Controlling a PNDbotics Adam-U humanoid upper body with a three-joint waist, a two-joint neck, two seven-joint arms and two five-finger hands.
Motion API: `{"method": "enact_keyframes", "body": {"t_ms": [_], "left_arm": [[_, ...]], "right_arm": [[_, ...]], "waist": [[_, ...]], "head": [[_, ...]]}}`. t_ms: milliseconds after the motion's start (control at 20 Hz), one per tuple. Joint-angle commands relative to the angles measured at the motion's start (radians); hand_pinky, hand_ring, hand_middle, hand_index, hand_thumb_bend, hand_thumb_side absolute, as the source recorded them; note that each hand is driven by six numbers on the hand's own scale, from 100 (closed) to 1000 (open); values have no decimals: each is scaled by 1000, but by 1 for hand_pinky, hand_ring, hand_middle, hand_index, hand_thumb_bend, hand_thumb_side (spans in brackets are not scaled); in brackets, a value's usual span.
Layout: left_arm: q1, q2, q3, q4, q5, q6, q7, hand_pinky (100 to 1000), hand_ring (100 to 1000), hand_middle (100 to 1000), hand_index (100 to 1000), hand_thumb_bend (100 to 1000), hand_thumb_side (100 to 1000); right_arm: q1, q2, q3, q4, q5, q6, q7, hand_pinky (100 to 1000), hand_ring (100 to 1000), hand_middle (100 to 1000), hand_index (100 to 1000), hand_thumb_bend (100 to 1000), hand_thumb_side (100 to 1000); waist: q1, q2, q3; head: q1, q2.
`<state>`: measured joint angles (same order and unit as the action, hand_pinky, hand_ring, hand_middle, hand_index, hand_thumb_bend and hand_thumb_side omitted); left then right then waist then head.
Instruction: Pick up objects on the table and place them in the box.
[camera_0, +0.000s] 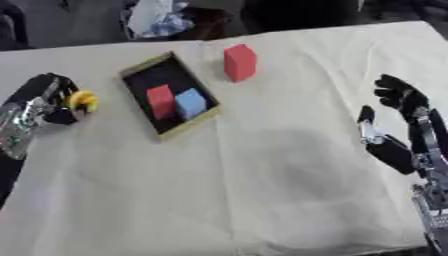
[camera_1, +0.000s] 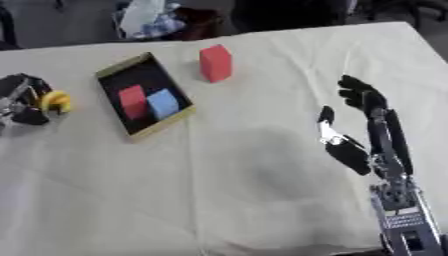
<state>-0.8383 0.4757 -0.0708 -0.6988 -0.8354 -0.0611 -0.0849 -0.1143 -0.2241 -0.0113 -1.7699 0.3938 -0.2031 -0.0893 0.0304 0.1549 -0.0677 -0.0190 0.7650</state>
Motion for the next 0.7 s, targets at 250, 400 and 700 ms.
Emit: {"method": "enact_keyframes", "body": {"t_ms": [250, 400, 700], "left_arm": [[-57, 75, -13, -115, 41, -5, -30, 537, 413, 429, 573, 168, 100], [-80, 65, -19, -122, 40, 3, -32, 546, 424, 439, 584, 200, 100], [-118, 4, -33, -85, -6, -13, -27, 573, 450, 462, 608, 211, 100]], "right_arm": [[-10, -8, -2, -11, -4, -2, -3, 823, 821, 810, 898, 100, 224], [-11, -6, 0, -11, -5, -3, -1, 823, 821, 810, 898, 100, 227], [-14, -6, 6, -10, -8, -5, 4, 823, 821, 810, 898, 100, 226]], "waist": [[-7, -15, 1], [-7, -17, -5], [-6, -15, -29]], "head": [[-3, 5], [-1, 5], [11, 5]]}}
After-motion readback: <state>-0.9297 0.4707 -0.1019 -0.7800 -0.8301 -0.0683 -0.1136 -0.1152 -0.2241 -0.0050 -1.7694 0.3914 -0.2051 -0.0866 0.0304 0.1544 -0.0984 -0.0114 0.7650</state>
